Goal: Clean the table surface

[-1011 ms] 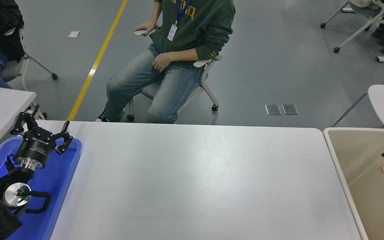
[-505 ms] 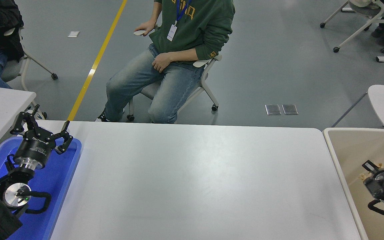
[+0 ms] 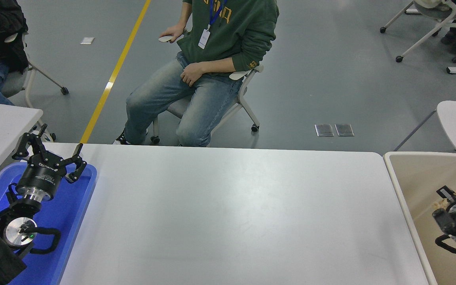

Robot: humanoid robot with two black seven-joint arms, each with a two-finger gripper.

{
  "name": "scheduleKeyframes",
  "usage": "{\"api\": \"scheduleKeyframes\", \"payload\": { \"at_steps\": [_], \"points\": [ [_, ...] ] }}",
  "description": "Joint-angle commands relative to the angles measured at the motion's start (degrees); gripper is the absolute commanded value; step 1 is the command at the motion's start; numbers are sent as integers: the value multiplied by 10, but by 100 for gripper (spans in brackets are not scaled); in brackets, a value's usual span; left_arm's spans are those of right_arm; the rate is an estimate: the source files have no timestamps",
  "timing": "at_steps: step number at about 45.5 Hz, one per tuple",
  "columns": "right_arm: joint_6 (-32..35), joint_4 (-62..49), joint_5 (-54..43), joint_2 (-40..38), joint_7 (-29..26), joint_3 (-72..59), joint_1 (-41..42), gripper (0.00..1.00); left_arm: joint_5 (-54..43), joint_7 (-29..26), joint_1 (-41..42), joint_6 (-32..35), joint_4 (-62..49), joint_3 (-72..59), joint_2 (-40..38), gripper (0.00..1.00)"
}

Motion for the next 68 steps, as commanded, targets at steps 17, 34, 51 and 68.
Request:
{"api": "scheduleKeyframes", "payload": {
  "at_steps": [17,34,51,68],
  "points": [
    [-11,-1,18,0,1,4,11,100,0,0,0,0,0,0,0,100],
    [-12,51,46,-8,8,28,51,100,0,0,0,0,0,0,0,100],
    [-15,350,69,-152,47,240,69,100,0,0,0,0,0,0,0,100],
    [-32,558,69,-199,60,381,43,100,0,0,0,0,0,0,0,100]
  ]
}}
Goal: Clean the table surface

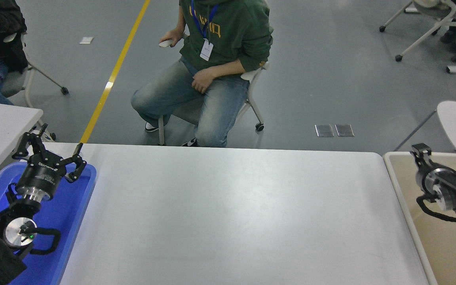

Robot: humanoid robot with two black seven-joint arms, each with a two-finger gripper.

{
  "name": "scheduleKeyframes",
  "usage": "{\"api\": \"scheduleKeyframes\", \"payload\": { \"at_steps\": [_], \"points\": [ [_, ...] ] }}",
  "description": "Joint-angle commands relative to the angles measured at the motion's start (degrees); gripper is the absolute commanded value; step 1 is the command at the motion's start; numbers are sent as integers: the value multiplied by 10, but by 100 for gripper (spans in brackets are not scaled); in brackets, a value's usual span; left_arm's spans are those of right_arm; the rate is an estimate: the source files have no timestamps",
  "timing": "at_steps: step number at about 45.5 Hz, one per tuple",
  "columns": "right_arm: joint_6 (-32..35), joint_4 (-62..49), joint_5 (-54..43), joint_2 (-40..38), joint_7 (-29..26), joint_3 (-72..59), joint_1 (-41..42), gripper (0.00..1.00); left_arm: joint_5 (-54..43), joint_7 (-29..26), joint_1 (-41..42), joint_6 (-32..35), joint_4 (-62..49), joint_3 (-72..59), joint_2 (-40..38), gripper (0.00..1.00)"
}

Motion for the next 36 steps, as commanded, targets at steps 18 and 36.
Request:
{"api": "scheduleKeyframes", "payload": {
  "at_steps": [18,36],
  "points": [
    [-16,152,5,116,84,263,-93,100,0,0,0,0,0,0,0,100],
    [-12,126,5,243,118,349,-126,100,0,0,0,0,0,0,0,100]
  ]
}}
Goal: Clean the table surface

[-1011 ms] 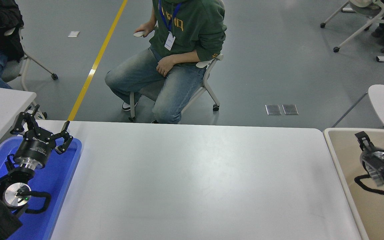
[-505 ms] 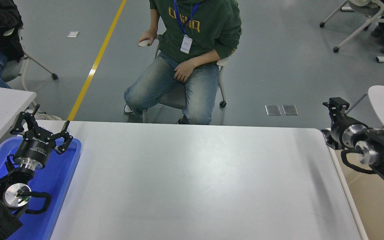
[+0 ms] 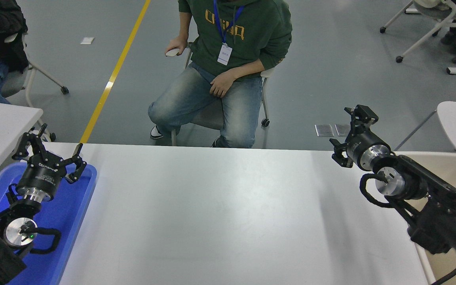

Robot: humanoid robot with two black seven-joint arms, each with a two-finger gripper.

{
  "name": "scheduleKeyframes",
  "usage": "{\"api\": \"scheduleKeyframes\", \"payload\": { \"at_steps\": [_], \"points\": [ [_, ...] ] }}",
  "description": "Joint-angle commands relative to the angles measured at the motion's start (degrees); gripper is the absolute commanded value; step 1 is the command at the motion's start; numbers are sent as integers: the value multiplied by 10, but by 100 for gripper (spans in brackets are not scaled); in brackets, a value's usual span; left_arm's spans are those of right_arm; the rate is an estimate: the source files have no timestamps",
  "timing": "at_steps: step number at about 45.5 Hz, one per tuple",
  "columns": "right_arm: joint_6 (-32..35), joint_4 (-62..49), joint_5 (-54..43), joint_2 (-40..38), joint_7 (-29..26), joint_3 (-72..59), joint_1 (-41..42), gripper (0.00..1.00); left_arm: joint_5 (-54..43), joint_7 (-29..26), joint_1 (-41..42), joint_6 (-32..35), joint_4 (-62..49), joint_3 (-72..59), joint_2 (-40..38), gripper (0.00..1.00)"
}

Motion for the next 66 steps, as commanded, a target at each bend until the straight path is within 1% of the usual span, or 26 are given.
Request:
{"api": "scheduleKeyframes", "payload": {
  "at_steps": [1,8,41,49,66],
  "points": [
    [2,-7,0,70,30,45,-23,100,0,0,0,0,0,0,0,100],
    [3,-20,0,83,48,45,-28,100,0,0,0,0,0,0,0,100],
    [10,-47,-11,83,57,30,-33,100,0,-1,0,0,0,0,0,100],
    [10,-47,-11,72,68,-8,-33,100,0,-1,0,0,0,0,0,100],
    [8,-48,-11,73,70,-12,-26,100,0,-1,0,0,0,0,0,100]
  ]
}}
